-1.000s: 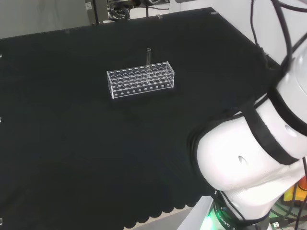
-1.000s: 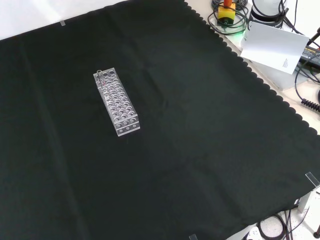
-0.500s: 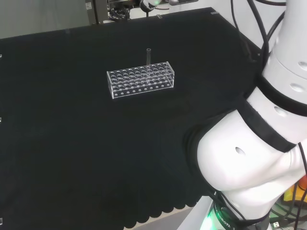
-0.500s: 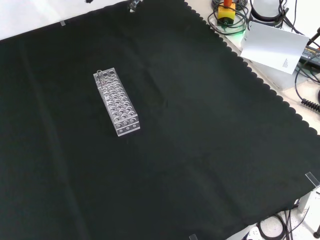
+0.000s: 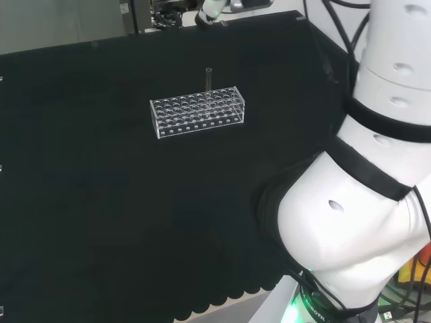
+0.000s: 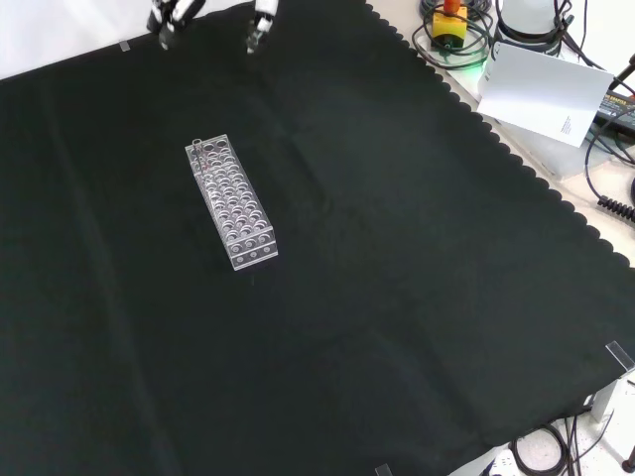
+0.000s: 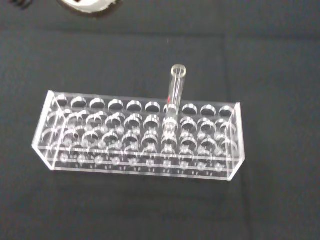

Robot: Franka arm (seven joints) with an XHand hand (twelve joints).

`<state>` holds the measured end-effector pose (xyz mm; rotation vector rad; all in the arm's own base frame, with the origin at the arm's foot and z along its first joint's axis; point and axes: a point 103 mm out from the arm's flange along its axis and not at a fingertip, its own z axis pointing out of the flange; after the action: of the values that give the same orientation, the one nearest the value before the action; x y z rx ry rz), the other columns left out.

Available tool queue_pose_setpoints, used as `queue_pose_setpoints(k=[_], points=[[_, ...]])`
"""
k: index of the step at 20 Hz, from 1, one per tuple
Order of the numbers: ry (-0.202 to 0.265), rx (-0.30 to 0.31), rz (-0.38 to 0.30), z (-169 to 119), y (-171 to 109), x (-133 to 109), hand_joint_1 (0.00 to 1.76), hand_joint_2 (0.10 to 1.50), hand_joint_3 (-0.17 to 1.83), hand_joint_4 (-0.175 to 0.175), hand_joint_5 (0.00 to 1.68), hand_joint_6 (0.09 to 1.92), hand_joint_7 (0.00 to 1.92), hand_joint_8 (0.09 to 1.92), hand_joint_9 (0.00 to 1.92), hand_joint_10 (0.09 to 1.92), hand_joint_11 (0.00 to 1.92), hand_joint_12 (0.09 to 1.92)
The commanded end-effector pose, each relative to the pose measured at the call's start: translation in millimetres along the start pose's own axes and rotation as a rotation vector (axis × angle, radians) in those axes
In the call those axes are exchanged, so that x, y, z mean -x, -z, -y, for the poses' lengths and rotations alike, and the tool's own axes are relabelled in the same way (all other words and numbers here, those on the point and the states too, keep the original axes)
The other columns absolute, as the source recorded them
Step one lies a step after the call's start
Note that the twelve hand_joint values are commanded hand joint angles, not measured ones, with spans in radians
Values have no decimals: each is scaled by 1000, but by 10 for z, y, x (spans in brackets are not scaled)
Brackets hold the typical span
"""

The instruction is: Pick up the test tube.

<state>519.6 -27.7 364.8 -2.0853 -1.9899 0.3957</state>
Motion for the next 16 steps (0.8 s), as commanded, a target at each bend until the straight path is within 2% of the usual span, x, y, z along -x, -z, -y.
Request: queue_pose_setpoints(k=[1, 7, 16], points=[[3, -118, 2, -438, -427, -87, 821, 725, 456, 105, 286, 87, 0, 605, 0, 815, 0, 1280], [-22, -163, 14, -621, -673, -60, 827, 714, 480, 100, 287, 87, 0, 735, 0, 859, 0, 1307], [-45, -204, 79, -821, -898, -30, 834, 706, 497, 96, 287, 87, 0, 778, 0, 893, 0, 1322]])
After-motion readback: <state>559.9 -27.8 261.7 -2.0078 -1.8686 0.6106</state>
